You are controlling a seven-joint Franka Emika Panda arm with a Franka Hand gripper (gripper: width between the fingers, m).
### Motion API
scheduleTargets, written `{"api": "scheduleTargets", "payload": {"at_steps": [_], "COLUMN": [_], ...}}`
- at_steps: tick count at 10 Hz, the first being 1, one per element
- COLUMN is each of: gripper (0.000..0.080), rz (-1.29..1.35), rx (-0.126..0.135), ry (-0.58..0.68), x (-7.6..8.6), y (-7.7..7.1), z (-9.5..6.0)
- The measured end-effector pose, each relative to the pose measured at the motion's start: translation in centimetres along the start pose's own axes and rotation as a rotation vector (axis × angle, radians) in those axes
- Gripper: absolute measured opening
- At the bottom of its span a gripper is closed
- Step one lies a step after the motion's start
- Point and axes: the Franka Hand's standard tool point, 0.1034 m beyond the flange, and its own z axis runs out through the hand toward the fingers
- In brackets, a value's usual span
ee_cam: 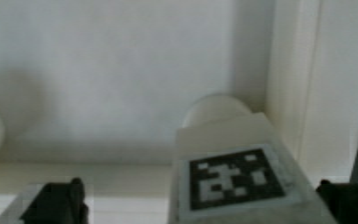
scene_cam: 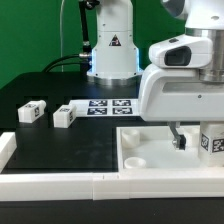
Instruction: Assemble one leg
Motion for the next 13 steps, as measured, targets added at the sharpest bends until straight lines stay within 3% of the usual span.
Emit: {"api": "scheduleTargets", "payload": {"at_steps": [1, 3, 7, 10, 13], "gripper": [0.0635, 0.0281, 0.0266, 0.0266, 0.0269], "rz": [0.006, 0.006, 0.076, 0.475, 0.772], "rx": [0.000, 0.000, 0.002, 0.023, -0.016], "ry": [0.000, 0.000, 0.001, 0.001, -0.016], "x": [0.0, 0.0, 0.0, -0.1, -0.5], "y": [0.0, 0.0, 0.0, 0.2, 2.1], "z": [0.0, 0.0, 0.0, 0.0, 0.0]}}
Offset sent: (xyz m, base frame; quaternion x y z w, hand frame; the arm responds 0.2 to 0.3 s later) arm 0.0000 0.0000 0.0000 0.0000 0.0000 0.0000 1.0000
